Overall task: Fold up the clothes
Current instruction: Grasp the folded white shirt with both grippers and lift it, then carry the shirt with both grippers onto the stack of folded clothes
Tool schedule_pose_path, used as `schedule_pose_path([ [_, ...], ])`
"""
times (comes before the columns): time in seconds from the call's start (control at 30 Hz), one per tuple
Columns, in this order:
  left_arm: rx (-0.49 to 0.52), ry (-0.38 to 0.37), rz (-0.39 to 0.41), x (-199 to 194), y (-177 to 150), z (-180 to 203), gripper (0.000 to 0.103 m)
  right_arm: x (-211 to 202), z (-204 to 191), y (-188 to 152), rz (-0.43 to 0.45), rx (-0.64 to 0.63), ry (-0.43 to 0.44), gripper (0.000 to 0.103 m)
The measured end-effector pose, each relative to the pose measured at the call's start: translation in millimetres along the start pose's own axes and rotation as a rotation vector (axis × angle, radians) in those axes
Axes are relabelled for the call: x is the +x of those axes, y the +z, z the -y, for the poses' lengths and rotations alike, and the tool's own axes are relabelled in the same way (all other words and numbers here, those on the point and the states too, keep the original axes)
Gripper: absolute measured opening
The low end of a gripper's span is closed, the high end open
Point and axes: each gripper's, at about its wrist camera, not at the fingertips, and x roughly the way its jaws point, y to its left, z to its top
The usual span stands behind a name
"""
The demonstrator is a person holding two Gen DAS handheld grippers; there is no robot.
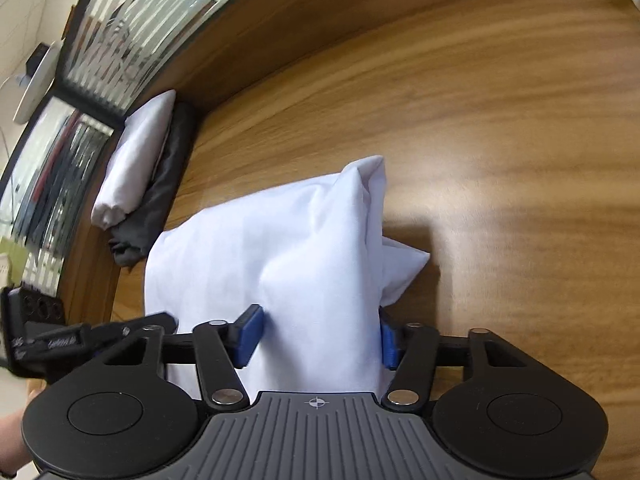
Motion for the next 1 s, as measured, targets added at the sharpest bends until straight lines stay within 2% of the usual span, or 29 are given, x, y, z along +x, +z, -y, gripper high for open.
schedule_pose_path([
  [0.23,-0.030,0.083,0.161,-62.0,-10.9,33.9,0.078,-20.9,-34.0,28.3,-0.005,-0.088,0.064,0.055],
  [0.43,-0.094,0.171,0.295,-114.7,8.6,38.9,0.078,-12.1,-96.8,80.0,-0.048,-0.235,0.129,0.055],
  [0.6,-0.177,0.228,0.384,-149.2,39.5,21.1,0.078,21.8,-161.3,133.7,-0.093,-0.350,0.172,0.055],
  [0.73,-0.204,0.269,0.444,-170.0,70.1,-0.3,0.078,61.9,-220.8,173.1,-0.125,-0.444,0.191,0.055],
  [0.87,-0.246,0.283,0.502,-186.0,108.5,-31.0,0.078,100.2,-278.0,213.3,-0.130,-0.491,0.223,0.055],
  [1.0,-0.266,0.309,0.566,-195.5,143.8,-63.0,0.078,140.8,-338.3,246.6,-0.123,-0.606,0.228,0.055],
])
